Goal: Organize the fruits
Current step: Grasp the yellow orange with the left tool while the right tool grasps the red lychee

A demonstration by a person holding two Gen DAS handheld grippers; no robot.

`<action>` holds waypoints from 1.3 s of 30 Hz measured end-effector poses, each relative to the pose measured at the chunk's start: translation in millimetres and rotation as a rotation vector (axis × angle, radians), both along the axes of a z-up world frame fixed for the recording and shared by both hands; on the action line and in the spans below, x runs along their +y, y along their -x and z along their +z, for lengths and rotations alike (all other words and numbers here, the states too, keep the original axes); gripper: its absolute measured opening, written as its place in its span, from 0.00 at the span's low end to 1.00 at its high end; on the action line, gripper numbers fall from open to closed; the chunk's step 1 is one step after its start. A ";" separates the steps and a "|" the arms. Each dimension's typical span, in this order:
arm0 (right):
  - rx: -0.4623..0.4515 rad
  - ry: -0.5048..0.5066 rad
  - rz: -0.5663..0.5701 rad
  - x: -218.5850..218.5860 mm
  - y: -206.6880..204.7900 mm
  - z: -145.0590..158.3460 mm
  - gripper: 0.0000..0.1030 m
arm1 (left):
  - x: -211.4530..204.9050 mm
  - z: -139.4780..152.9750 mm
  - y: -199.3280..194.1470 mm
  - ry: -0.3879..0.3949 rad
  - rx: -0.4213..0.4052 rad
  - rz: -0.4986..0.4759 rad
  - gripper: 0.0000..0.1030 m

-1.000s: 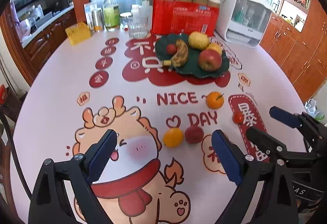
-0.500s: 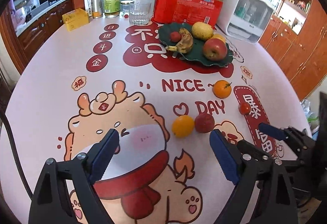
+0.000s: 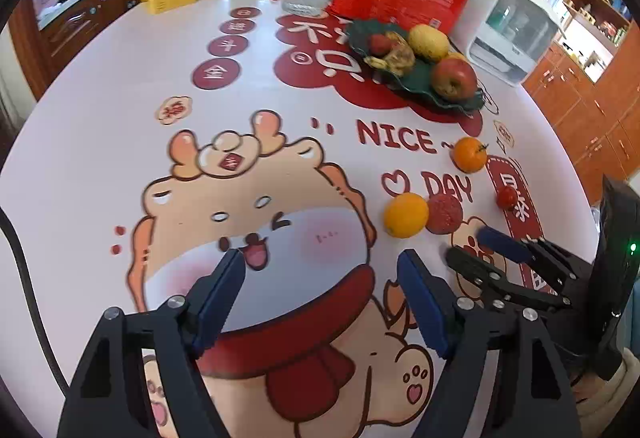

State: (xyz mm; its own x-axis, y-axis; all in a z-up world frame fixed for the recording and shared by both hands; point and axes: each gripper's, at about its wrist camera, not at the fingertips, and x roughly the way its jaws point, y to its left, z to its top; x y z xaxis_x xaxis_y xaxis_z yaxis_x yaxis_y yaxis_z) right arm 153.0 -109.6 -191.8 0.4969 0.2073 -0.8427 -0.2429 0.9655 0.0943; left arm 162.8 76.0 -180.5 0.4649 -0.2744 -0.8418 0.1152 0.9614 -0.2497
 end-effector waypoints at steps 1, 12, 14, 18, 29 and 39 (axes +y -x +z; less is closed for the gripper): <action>-0.006 0.001 0.007 2.6 -2.2 -0.3 0.48 | -3.3 -1.9 -2.2 0.001 0.002 -0.010 0.73; -0.059 0.016 0.050 20.1 -19.1 -3.5 0.37 | -19.0 -6.6 -17.7 0.021 0.010 -0.058 0.71; -0.063 0.013 0.058 21.6 -21.7 -3.6 0.37 | -21.2 -7.2 -20.1 0.020 0.011 -0.062 0.71; -0.073 -0.002 0.059 22.8 -25.8 -2.3 0.33 | -25.5 -8.0 -24.9 0.019 0.012 -0.067 0.71; -0.086 0.028 -0.020 -0.9 -21.1 1.8 0.33 | -46.6 -15.2 -36.7 0.017 0.028 -0.101 0.69; -0.060 0.016 -0.076 -20.9 -17.0 -0.7 0.33 | -66.8 -20.4 -46.9 -0.008 0.046 -0.128 0.55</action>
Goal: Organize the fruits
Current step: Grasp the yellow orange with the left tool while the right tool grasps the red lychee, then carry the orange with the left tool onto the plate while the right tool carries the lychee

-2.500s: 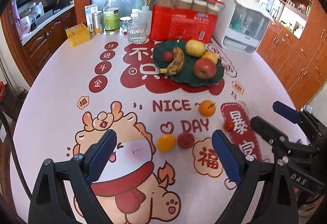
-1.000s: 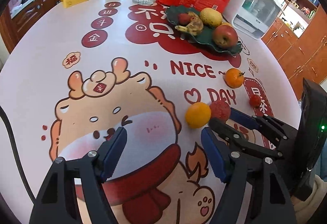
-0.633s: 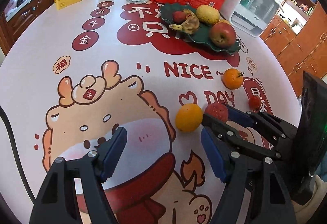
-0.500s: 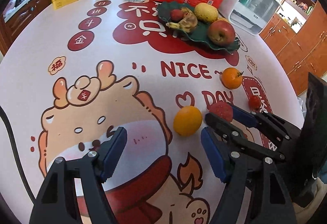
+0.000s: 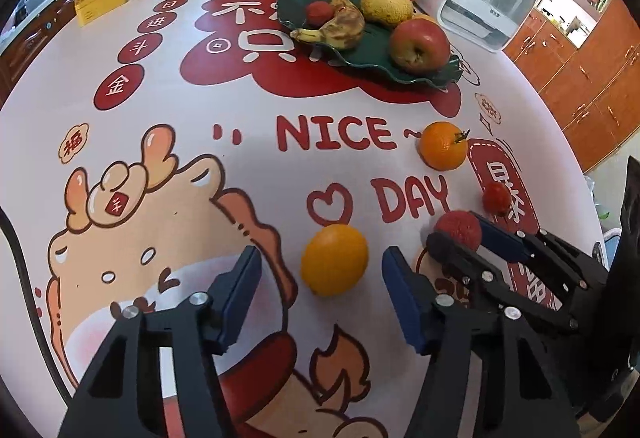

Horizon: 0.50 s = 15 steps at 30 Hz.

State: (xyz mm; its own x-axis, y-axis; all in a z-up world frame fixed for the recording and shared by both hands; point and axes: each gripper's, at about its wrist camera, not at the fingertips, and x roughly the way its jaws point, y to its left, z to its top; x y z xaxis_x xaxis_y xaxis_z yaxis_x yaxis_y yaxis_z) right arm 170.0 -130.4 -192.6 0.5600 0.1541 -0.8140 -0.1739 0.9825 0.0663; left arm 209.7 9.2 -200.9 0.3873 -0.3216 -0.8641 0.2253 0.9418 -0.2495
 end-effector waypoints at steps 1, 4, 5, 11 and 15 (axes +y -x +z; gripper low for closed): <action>0.000 -0.006 -0.003 -0.8 0.1 0.0 0.33 | -2.0 0.2 -0.8 -0.006 0.000 -0.004 0.52; 0.004 -0.010 -0.010 -1.8 0.1 -0.2 0.33 | -5.5 0.1 -1.2 -0.024 -0.004 -0.010 0.41; 0.004 -0.011 -0.013 -2.3 0.7 -0.3 0.33 | -5.6 0.3 -1.0 -0.027 -0.005 -0.012 0.38; 0.008 -0.008 -0.021 -5.0 2.7 1.5 0.33 | -10.9 0.7 3.0 -0.065 -0.010 -0.018 0.30; 0.007 -0.015 -0.030 -8.5 5.1 7.3 0.33 | -13.7 5.9 5.3 -0.077 -0.002 -0.020 0.30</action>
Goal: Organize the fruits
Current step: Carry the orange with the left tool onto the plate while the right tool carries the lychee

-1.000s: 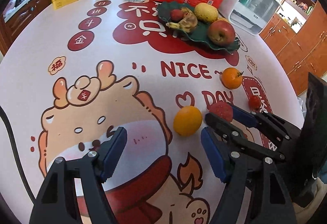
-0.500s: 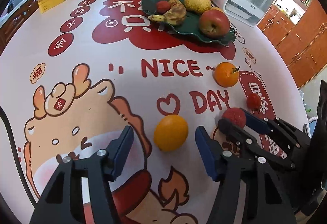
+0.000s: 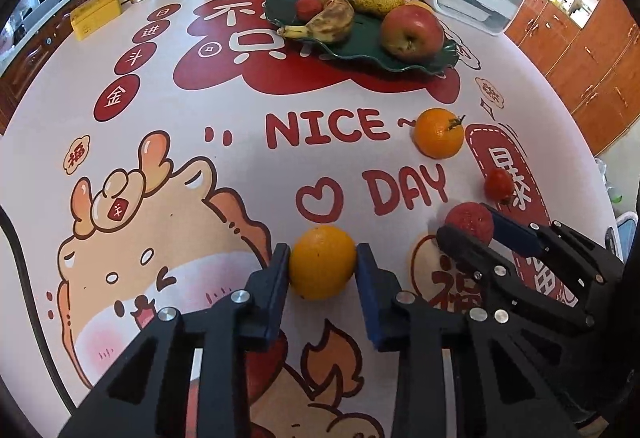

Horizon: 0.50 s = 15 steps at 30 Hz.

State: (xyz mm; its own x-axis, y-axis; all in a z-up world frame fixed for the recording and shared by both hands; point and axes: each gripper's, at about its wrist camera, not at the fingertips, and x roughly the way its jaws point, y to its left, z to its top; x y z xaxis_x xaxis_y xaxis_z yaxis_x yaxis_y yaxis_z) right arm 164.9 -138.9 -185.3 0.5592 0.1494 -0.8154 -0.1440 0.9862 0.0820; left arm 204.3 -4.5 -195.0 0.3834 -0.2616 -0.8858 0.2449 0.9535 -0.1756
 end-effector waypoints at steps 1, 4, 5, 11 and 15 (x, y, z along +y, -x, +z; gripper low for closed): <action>-0.002 -0.001 -0.002 -0.8 0.5 2.7 0.33 | -0.9 3.8 1.1 -0.005 -0.006 -0.001 0.30; -0.020 0.004 -0.002 -2.2 1.3 13.7 0.33 | -3.0 19.6 2.6 -0.018 -0.031 -0.004 0.30; -0.024 0.012 0.000 -2.3 0.4 18.7 0.33 | -3.9 24.5 2.2 -0.022 -0.038 -0.004 0.30; -0.050 -0.018 0.000 -12.5 -15.0 58.4 0.33 | -8.6 69.7 -9.7 -0.028 -0.111 0.000 0.30; -0.074 -0.052 -0.009 -24.2 -34.4 97.1 0.33 | -11.1 104.8 -21.9 -0.033 -0.176 -0.005 0.30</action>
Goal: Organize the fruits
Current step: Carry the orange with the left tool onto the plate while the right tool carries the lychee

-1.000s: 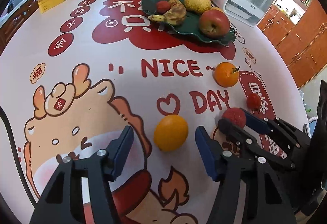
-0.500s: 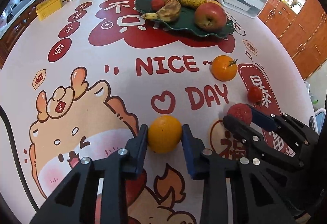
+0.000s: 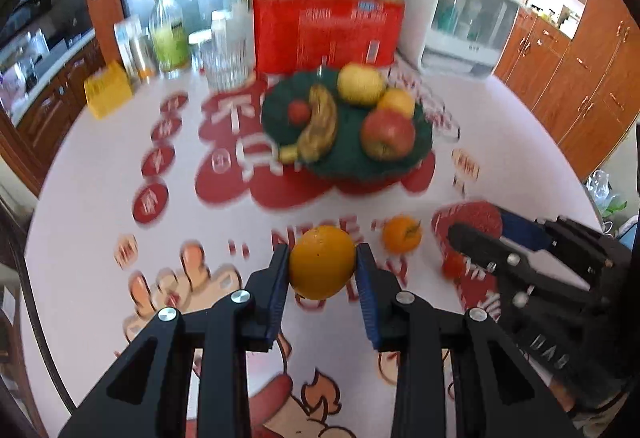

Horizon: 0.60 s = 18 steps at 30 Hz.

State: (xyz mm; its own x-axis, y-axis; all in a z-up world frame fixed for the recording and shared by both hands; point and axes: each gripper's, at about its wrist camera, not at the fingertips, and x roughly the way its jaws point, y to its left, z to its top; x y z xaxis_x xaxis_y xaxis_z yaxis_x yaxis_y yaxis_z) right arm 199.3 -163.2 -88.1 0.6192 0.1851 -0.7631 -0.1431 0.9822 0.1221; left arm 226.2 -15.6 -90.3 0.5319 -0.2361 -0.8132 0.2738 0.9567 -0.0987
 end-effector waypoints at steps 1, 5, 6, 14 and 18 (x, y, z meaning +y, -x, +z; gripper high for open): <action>-0.012 0.000 -0.002 -3.5 -7.2 12.9 0.33 | -0.8 8.0 -3.3 -0.001 -0.012 -0.001 0.30; -0.035 0.015 -0.015 -12.7 -34.7 50.7 0.33 | -4.9 41.3 -23.0 -0.015 -0.062 0.005 0.30; -0.041 0.017 -0.019 -14.9 -41.5 60.0 0.33 | -5.3 50.0 -28.8 -0.015 -0.072 0.009 0.30; -0.125 0.068 -0.038 -23.8 -88.7 135.9 0.33 | -14.0 107.7 -67.3 -0.029 -0.134 0.017 0.30; -0.142 0.092 -0.039 -22.4 -107.5 156.5 0.33 | -22.3 128.5 -82.9 -0.060 -0.170 0.007 0.30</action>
